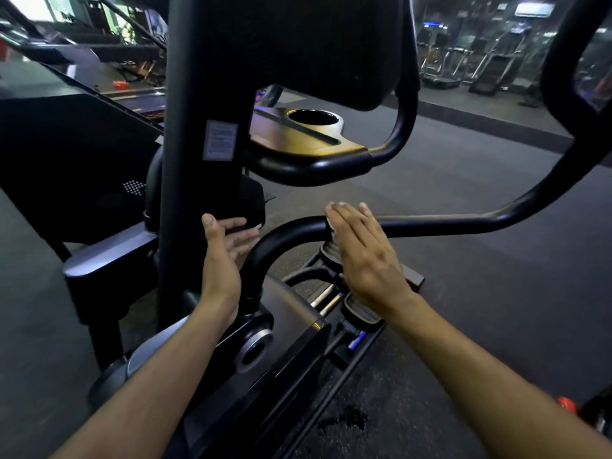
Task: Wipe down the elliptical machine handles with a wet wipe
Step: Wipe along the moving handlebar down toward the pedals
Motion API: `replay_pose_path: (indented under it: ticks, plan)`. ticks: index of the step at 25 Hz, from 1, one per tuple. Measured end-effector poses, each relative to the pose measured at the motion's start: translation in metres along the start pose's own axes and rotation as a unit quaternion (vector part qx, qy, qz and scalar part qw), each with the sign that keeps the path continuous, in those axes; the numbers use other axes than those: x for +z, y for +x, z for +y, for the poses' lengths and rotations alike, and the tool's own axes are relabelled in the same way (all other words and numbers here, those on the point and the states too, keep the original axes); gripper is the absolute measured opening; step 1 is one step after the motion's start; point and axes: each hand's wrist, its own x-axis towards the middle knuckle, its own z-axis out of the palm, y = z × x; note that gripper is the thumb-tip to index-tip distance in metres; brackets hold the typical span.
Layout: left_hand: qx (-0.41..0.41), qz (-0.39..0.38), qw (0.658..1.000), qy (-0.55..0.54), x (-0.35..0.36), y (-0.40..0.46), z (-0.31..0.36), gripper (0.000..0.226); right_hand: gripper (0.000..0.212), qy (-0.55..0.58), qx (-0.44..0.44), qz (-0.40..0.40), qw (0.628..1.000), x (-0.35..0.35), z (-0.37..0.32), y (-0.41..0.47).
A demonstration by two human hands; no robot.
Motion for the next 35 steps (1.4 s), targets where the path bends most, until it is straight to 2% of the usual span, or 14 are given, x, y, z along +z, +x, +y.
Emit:
replay_pose_path:
  ticks: [2, 4, 6, 11, 14, 16, 19, 21, 26, 29, 30, 32, 35]
  plan:
    - [-0.017, 0.011, 1.000, -0.020, -0.002, 0.002, -0.001, 0.079, 0.044, -0.022, -0.007, 0.011, 1.000, -0.008, 0.012, -0.003]
    - [-0.030, 0.020, 0.999, -0.025, -0.003, 0.005, -0.002, 0.082, 0.031, -0.009, 0.057, 0.028, 0.998, -0.003, 0.002, 0.013]
    - [-0.031, 0.024, 0.999, -0.027, -0.004, 0.005, -0.002, 0.084, 0.029, -0.006, 0.074, 0.019, 0.997, 0.002, -0.018, 0.035]
    - [-0.033, 0.026, 0.998, -0.049, -0.008, 0.007, -0.003, 0.088, 0.041, -0.033, 0.008, -0.060, 0.998, -0.002, -0.040, 0.045]
    - [-0.044, 0.015, 0.997, -0.066, -0.009, 0.009, -0.003, 0.088, 0.038, -0.061, -0.060, -0.105, 0.991, 0.004, -0.059, 0.052]
    - [-0.056, -0.007, 0.995, -0.084, -0.014, 0.012, -0.003, 0.084, 0.031, -0.076, -0.130, -0.132, 0.980, 0.012, -0.076, 0.056]
    - [-0.068, -0.025, 0.988, -0.137, -0.023, 0.016, 0.000, 0.082, 0.034, -0.120, -0.233, -0.197, 0.945, 0.027, -0.109, 0.060]
    - [-0.063, -0.018, 0.984, -0.163, -0.027, 0.020, 0.002, 0.080, 0.030, -0.135, -0.255, -0.247, 0.925, 0.030, -0.129, 0.062]
    - [-0.069, -0.032, 0.981, -0.177, -0.027, 0.021, 0.005, 0.078, 0.029, -0.140, -0.276, -0.254, 0.916, 0.022, -0.125, 0.070]
    - [-0.070, -0.055, 0.986, -0.142, -0.021, 0.015, 0.004, 0.075, 0.021, -0.074, -0.247, -0.192, 0.947, 0.013, -0.096, 0.066]
    - [-0.067, -0.059, 0.989, -0.116, -0.019, 0.013, 0.004, 0.075, 0.026, -0.061, -0.221, -0.172, 0.958, 0.009, -0.084, 0.061]
    - [-0.064, -0.047, 0.994, -0.074, -0.016, 0.011, 0.002, 0.078, 0.040, -0.033, -0.155, -0.147, 0.976, -0.004, -0.059, 0.052]
    - [-0.073, -0.017, 0.996, -0.057, -0.016, 0.012, -0.001, 0.083, 0.042, -0.017, -0.042, -0.116, 0.992, -0.015, -0.033, 0.042]
